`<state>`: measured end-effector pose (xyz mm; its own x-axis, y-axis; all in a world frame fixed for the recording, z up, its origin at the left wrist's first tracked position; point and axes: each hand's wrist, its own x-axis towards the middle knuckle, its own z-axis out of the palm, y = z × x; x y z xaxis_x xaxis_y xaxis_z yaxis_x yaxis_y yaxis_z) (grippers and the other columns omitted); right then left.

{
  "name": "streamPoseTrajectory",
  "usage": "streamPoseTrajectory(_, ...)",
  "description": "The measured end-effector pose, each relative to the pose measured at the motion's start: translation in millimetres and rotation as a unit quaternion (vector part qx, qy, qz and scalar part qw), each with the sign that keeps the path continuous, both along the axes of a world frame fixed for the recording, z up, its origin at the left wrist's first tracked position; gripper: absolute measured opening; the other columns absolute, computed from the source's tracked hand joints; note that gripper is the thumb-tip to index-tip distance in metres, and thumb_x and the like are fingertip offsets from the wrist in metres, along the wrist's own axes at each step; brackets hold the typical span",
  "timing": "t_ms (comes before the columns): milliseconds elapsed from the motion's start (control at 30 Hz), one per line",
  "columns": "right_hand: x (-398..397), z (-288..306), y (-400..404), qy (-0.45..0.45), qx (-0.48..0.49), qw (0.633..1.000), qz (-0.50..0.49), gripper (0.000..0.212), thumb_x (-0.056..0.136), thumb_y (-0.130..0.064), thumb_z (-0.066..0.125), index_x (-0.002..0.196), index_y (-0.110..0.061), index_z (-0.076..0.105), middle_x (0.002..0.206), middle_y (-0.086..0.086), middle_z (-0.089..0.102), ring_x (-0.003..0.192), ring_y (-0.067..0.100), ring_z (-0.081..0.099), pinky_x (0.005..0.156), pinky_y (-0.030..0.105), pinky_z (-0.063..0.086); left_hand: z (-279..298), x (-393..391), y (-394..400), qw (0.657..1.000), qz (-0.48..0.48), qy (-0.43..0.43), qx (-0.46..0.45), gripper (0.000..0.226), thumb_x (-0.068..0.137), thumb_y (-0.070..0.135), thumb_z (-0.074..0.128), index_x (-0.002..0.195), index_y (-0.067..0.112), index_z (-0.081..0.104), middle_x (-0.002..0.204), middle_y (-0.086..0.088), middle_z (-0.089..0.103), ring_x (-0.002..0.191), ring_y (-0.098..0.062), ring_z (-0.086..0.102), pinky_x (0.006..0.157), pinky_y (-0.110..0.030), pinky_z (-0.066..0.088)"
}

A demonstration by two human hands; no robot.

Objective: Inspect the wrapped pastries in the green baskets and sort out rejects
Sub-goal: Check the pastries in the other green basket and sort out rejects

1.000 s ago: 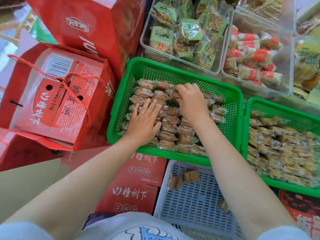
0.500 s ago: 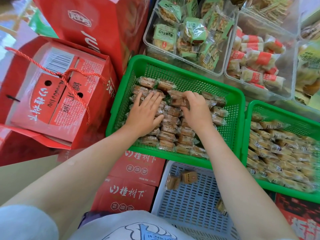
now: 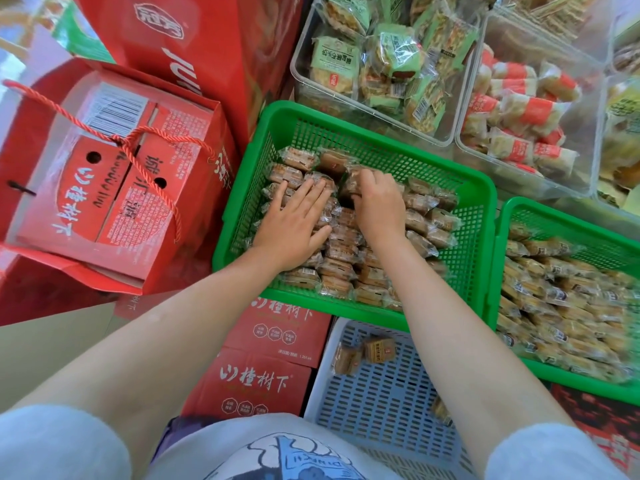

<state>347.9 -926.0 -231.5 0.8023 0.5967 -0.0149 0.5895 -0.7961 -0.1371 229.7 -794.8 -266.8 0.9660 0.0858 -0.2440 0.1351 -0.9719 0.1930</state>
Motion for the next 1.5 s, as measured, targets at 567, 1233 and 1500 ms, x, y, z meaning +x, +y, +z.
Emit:
streamPoseTrajectory(567,-31.6,2.8,-29.0,0.057,0.039,0.997,0.044,0.018,0.090,-0.009,0.065,0.108,-0.005,0.066,0.095,0.014,0.060,0.088,0.034,0.057,0.062,0.038,0.048,21.5,-23.2,-15.4,0.999,-0.022,0.039,0.004,0.070,0.103,0.058,0.011,0.161,0.020,0.006,0.168,0.003,0.005,0.155,-0.016,-0.002,0.122,-0.052,-0.007)
streamPoseTrajectory(1233,-64.6,101.5,-51.3,0.213,0.332,0.897,-0.200,0.005,0.102,-0.014,0.050,0.098,-0.017,0.052,0.097,0.004,0.063,0.089,0.019,0.063,0.079,0.044,0.057,41.9,-31.0,-18.0,0.989,0.055,0.029,-0.137,0.054,0.108,0.045,0.025,0.155,0.021,0.031,0.165,0.002,0.024,0.154,-0.013,0.012,0.124,-0.046,-0.008)
streamPoseTrajectory(1500,-130.1,127.0,-83.2,0.447,0.513,0.649,-0.340,0.017,0.104,-0.008,0.046,0.091,-0.016,0.053,0.087,0.003,0.066,0.078,0.013,0.063,0.070,0.030,0.051,145.3,-70.0,-38.3,0.672,0.283,-0.005,-0.684,0.021,0.096,0.042,0.059,0.103,0.032,0.077,0.107,-0.003,0.076,0.099,-0.024,0.072,0.082,-0.037,0.058)
